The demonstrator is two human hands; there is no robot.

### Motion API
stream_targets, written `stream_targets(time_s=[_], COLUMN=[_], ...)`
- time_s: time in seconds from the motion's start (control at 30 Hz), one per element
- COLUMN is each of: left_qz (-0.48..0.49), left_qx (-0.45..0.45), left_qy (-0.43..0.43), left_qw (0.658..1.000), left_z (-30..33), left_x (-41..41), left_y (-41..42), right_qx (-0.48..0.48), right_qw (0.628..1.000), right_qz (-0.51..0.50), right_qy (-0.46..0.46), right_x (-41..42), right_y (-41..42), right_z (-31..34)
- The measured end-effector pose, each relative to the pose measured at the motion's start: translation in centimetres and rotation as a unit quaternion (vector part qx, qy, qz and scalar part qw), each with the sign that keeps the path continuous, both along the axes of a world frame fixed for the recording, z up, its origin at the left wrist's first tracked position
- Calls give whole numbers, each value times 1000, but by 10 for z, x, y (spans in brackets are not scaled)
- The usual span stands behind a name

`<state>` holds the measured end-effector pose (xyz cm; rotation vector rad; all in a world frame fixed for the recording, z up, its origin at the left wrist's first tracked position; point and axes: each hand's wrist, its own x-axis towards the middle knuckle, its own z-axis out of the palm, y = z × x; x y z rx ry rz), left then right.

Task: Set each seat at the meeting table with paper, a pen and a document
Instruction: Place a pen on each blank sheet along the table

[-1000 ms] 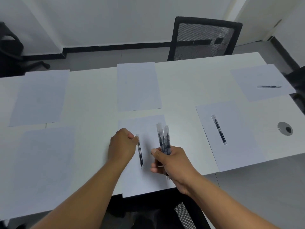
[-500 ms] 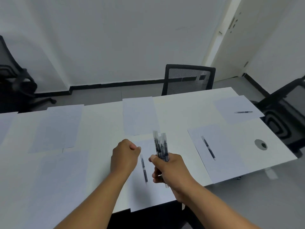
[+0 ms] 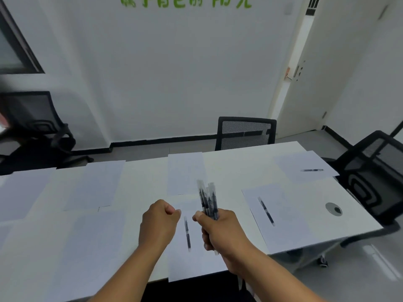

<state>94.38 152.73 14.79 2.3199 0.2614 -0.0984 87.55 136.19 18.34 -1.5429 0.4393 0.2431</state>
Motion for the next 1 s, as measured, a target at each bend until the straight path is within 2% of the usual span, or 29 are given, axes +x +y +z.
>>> stream_targets(time_s=[0.33,0.63,1.0], left_qz=[64,151,138], left_qx=[52,63,52], left_qy=[-10,-22,-26], left_qw=[997,986,989], left_z=[34,57,55], left_x=[-87,-130,-143], left_y=[41,153,311], right_qx=[80,78,44], right_qw=[994,984,986], right_qz=[73,160,161], right_qy=[-9,-10,-14], right_x=[-42,-61,-76], right_y=[30,137,303], right_z=[-5,6,7])
